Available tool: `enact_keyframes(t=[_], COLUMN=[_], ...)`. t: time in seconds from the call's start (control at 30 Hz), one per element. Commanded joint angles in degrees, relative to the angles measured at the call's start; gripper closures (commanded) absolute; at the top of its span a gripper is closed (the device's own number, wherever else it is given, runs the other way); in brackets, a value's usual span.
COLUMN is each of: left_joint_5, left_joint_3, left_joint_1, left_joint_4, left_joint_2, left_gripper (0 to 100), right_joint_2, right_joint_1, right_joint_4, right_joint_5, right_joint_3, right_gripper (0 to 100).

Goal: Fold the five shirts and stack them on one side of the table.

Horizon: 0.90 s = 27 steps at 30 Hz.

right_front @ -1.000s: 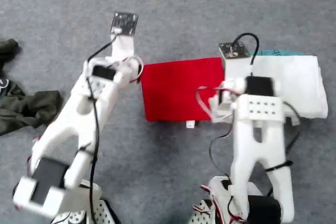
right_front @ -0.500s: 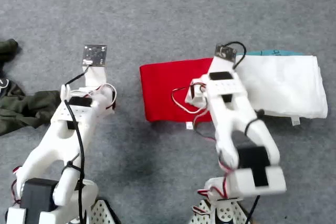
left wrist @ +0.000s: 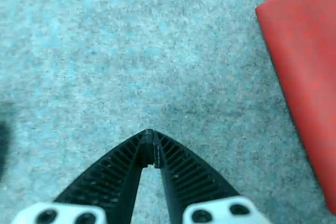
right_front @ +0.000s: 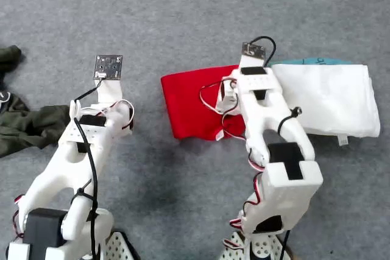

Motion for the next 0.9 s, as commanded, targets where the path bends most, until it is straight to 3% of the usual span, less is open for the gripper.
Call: enact_keyframes(t=[0.0,0.13,0.43,0.67,0.87], left_joint_5=[-0.44,-0.44,-0.35,-0.35,-0.35], left_joint_3=[-0.57,-0.57,-0.66,-0.92,-4.70], left_joint_1=[-0.31,-0.31,-0.40,-1.10,-1.98], left_joint_4=[-0.62,-0.44,-0.44,1.14,6.59], left_joint_2=[-1.58,-1.93,-1.93,-1.93,-1.93], left_gripper=[97,97,97,97,97], right_joint_2=[-0.13,-1.80,-1.54,7.60,8.40], right_joint_1=[2.29,3.43,6.51,21.80,33.93], right_joint_4=[3.34,10.55,33.14,39.74,39.74], right_joint_5=[0.97,1.49,12.66,23.74,31.82], right_joint_3=[-3.65,-9.80,-38.11,-61.05,-65.63], right_gripper=[98.4,98.5,98.5,98.5,98.5])
